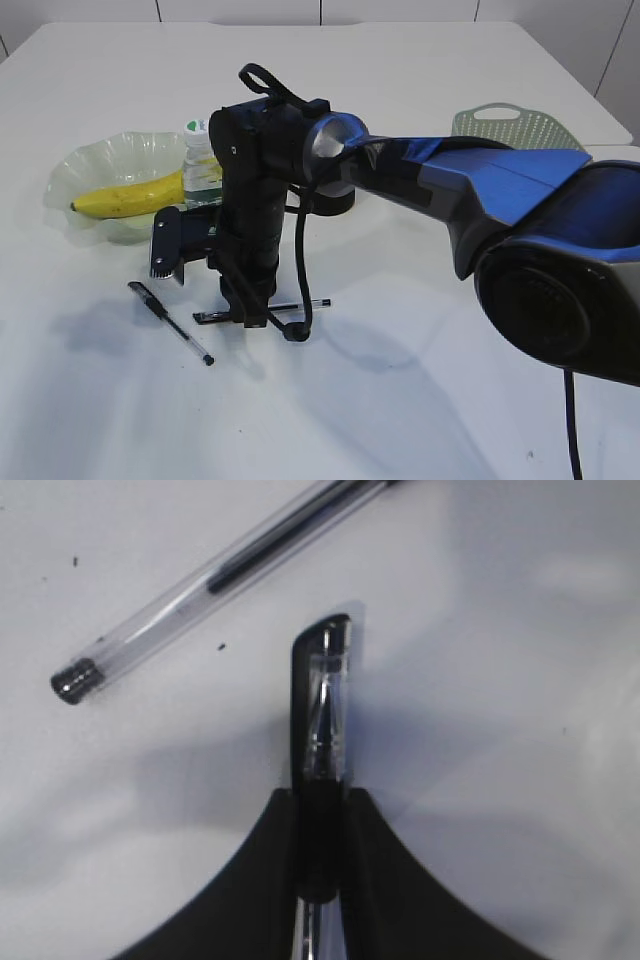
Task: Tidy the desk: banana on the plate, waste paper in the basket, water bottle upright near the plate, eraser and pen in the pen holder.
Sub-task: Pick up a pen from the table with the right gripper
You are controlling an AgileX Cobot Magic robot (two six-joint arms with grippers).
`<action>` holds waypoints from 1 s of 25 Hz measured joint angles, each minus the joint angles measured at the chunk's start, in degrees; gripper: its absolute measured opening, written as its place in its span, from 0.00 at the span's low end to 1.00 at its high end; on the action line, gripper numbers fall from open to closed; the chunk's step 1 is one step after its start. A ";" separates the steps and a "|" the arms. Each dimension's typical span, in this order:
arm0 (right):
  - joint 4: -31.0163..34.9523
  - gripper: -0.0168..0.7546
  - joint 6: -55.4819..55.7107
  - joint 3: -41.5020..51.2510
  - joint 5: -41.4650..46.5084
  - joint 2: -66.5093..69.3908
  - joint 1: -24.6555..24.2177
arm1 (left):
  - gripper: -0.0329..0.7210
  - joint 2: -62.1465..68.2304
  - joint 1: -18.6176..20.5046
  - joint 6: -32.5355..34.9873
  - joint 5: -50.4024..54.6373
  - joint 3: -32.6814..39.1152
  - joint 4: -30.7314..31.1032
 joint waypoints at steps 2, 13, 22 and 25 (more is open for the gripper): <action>0.00 0.11 0.13 0.00 0.00 0.00 0.00 | 0.56 0.00 0.00 0.00 0.00 0.00 0.00; -0.71 0.10 2.79 -1.71 0.15 0.58 0.00 | 0.56 0.00 0.00 0.00 0.00 0.00 0.00; -0.84 0.09 4.55 -1.86 0.15 0.47 0.00 | 0.56 0.00 0.00 0.00 -0.11 0.00 0.00; -0.73 0.09 4.66 -1.86 0.15 0.15 0.00 | 0.56 0.00 0.00 0.00 -0.11 0.00 0.00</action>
